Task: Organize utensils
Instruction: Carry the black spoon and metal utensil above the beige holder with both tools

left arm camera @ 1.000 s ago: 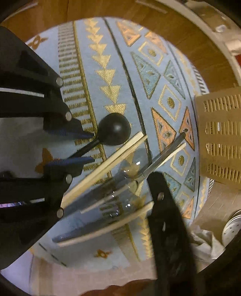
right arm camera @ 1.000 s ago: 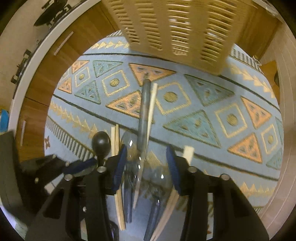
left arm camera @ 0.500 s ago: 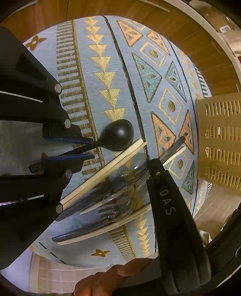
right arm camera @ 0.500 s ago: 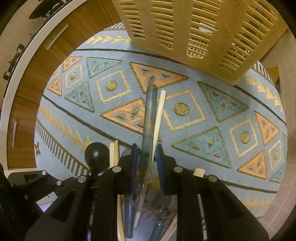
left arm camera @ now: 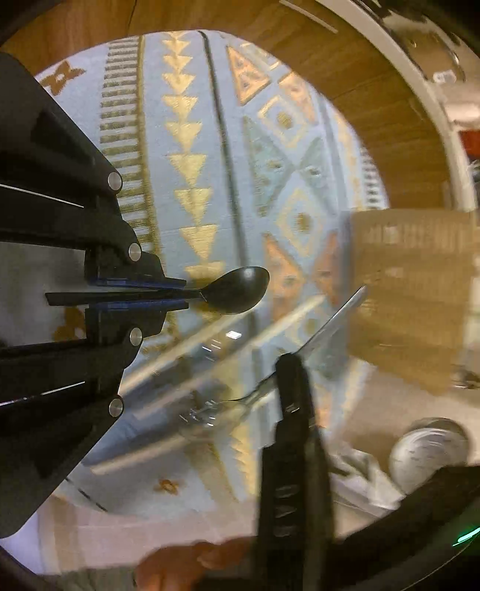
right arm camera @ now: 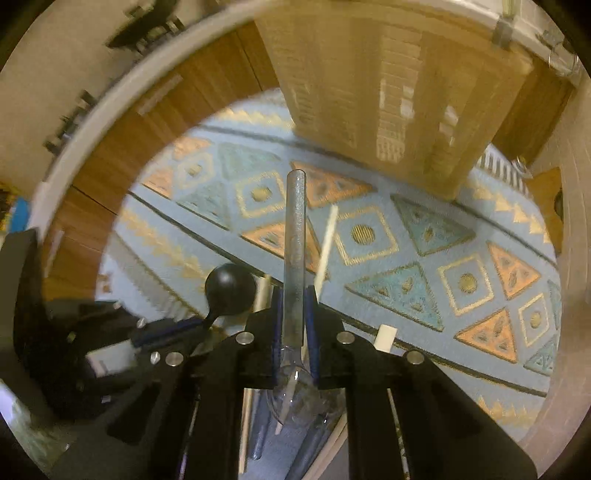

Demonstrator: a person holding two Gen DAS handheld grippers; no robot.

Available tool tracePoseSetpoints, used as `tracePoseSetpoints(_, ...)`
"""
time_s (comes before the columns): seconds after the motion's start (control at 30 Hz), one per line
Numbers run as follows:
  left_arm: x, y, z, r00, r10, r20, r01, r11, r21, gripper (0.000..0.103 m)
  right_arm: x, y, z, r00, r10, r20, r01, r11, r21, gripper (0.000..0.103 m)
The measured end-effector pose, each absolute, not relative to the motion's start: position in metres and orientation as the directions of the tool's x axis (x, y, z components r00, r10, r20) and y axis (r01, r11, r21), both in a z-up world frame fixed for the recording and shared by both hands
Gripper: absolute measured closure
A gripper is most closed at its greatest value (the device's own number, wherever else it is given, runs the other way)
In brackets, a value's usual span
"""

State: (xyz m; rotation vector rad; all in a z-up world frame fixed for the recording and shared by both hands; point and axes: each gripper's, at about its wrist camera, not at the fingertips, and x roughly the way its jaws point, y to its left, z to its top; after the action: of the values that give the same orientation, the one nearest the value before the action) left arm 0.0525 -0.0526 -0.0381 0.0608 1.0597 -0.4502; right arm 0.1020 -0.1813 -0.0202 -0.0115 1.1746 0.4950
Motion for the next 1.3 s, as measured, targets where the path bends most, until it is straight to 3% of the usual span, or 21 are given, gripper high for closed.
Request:
tracePoseSetpoints(0.17,0.054,-0.035,0.002,0.546,-0.396,-0.738,0.373,0.904,-0.209,0.103,0.084,-0.2,0.025,0.406,0.472,-0.782,-0.42,0.857,0.299,0.093)
tracePoseSetpoints(0.4,0.081,-0.026,0.084,0.771,-0.418,-0.48,0.328,0.907,-0.264,0.103,0.078,-0.23,0.101,0.631,0.526,-0.569,-0.445,0.847,0.29,0.093)
tracePoseSetpoints(0.6,0.122,-0.042,0.122,0.885,-0.387,-0.258,0.315,0.908,-0.277,0.103,0.099,-0.247,0.137,0.791,0.428,-0.437,-0.366,0.903,0.223,0.093)
tracePoseSetpoints(0.7,0.137,-0.056,0.13,0.925,-0.331,-0.189,0.279,0.925,-0.256,0.103,0.12,-0.25,0.141,0.847,0.346,-0.404,-0.297,0.938,0.18,0.093)
tracePoseSetpoints(0.97,0.206,-0.087,0.099,0.97,-0.196,-0.146,0.169,0.969,-0.179,0.103,0.173,-0.256,0.111,0.921,0.171,-0.351,-0.151,0.985,0.083,0.093)
tracePoseSetpoints(1.3,0.232,-0.084,0.055,0.968,-0.175,-0.179,0.152,0.979,-0.136,0.103,0.207,-0.258,0.058,0.91,0.138,-0.391,-0.117,0.99,0.077,0.093)
